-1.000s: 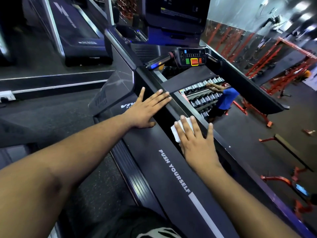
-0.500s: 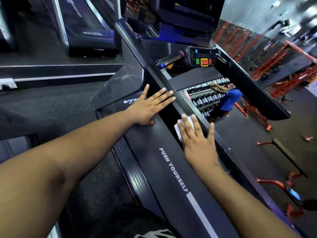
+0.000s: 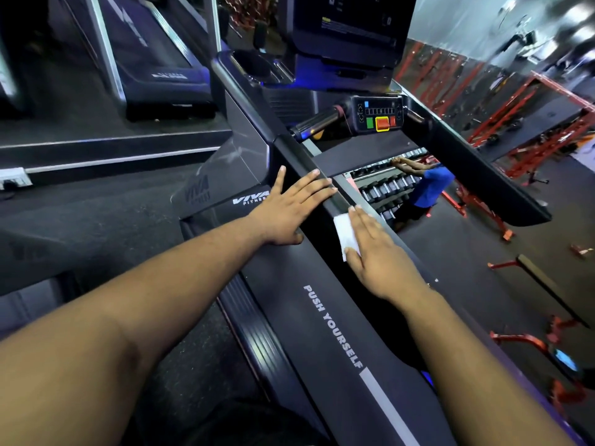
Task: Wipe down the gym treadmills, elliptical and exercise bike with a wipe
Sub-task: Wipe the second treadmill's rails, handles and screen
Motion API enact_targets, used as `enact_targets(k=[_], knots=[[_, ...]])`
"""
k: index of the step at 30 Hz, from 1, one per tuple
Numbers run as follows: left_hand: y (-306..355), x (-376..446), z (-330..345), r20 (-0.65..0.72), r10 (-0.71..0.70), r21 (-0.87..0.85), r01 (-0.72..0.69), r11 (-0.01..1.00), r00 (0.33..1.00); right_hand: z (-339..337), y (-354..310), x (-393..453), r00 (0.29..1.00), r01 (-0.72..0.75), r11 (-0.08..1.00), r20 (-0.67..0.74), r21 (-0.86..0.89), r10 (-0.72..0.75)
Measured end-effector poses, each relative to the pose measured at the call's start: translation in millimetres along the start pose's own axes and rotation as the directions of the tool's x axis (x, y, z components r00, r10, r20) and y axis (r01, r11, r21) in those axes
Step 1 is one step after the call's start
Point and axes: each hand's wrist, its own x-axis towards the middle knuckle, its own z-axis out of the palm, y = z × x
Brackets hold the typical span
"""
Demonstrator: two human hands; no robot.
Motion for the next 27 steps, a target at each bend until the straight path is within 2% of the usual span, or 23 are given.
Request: enact_targets(k=[5,11,14,20,23,27], knots=[[-3,-3,2,-0.047,0.000,-0.046,-0.002,0.999,0.999,-1,-16,47,0.998,-0.060,0.997,0.030,0.046,0.059],[-6,-3,-3,-0.006,0.013,-0.059,-0.013,0.998,1.000,-8,-22,-6,0.983,-0.176,0.971,0.014,-0.163,0.181],[-3,-1,-3,0.010,0.008,-0.066,-0.007,0.998,1.000,-13,-24,11,0.975,-0.220,0.952,-0.018,-0.212,0.221],[-4,-5,-6,0.019,-0.014,-0.030,0.015,0.999,1.000,-4,-38,55,0.988,-0.152,0.988,-0.016,-0.021,0.152],[0,-6,-7,0.048,-0.046,-0.031,0.048,0.998,0.998,1,-36,27,0.991,-0.131,0.989,-0.045,-0.068,0.128],[-3,-5,-11,0.051,-0.033,0.019,0.033,0.999,0.998,0,-38,10,0.982,-0.184,0.980,-0.047,-0.078,0.180]])
